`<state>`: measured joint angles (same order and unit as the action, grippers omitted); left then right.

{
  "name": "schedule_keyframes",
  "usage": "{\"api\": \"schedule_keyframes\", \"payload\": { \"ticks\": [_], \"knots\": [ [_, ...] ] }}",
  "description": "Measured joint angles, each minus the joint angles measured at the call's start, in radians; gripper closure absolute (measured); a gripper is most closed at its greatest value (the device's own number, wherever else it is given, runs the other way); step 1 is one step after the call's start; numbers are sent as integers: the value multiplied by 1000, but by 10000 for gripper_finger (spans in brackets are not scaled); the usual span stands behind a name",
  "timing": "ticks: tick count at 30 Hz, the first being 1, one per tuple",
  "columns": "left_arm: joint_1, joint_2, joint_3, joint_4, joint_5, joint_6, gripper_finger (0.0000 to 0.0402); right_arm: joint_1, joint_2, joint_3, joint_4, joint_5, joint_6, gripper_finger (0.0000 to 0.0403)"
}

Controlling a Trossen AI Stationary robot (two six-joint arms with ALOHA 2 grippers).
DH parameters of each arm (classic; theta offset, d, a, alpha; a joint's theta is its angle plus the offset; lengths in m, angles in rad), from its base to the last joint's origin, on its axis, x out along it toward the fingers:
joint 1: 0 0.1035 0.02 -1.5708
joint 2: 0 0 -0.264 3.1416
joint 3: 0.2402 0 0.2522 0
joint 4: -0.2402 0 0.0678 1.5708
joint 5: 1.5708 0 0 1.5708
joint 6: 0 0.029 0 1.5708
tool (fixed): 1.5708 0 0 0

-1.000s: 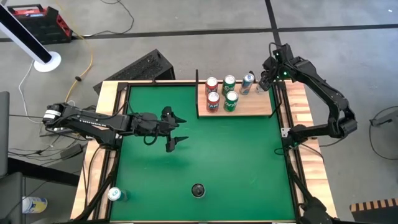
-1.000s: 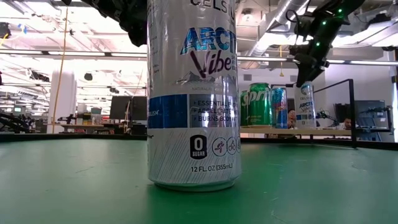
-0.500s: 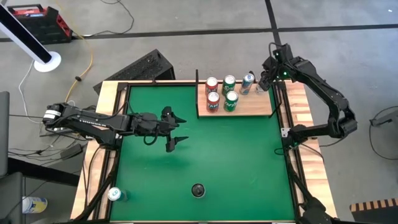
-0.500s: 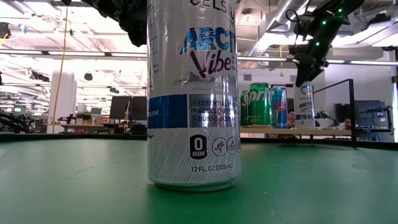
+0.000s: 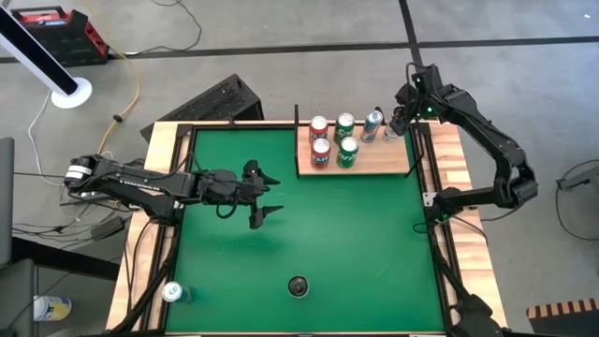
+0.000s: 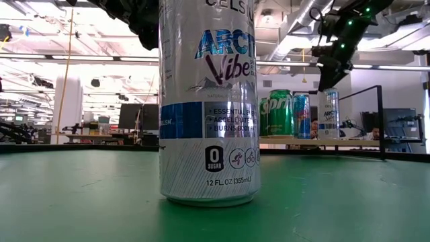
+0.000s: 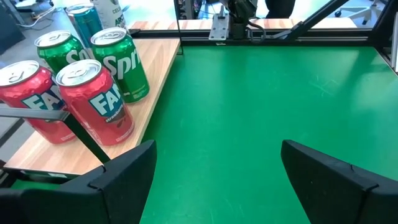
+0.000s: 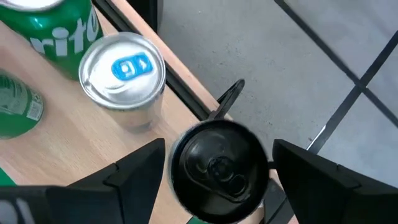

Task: Place canned beverage on shelf
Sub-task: Put the blue soda can on the shelf aligned with the other blue soda can

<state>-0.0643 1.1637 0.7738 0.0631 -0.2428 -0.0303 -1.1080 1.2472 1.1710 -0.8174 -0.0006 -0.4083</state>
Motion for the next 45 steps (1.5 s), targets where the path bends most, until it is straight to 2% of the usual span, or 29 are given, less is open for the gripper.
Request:
{"api": "schedule_keyframes", "payload": {
  "ticks": [8,13,19,23,25,28,30,32,36,40,43,45],
  "knots": [
    [0,0,0,1,0,-3,72,11,0,99,-18,1,16,81],
    [0,0,0,-3,-7,-48,72,101,-24,164,-70,-52,64,81],
    [0,0,0,0,-79,-89,72,349,-119,169,-115,-58,157,81],
    [1,0,0,-29,-74,-288,72,574,-194,151,-121,-57,251,81],
    [13,0,0,-36,11,-310,72,690,-232,119,-100,-42,297,81],
    [18,0,7,-52,221,-394,72,860,-282,56,-55,25,369,81],
    [-7,0,42,-120,331,-448,72,962,-310,8,-26,87,402,81],
    [-60,0,112,-267,341,-489,72,1051,-332,-41,8,154,430,81],
    [-220,25,326,-622,166,-596,72,1184,-348,-110,68,244,469,81],
    [-372,89,534,-921,47,-790,72,1266,-333,-138,118,275,472,81],
    [-469,149,620,-1089,11,-967,72,1306,-314,-156,163,275,471,81],
    [-520,191,648,-1192,29,-1091,72,1328,-302,-168,187,275,459,81]
  ]
}}
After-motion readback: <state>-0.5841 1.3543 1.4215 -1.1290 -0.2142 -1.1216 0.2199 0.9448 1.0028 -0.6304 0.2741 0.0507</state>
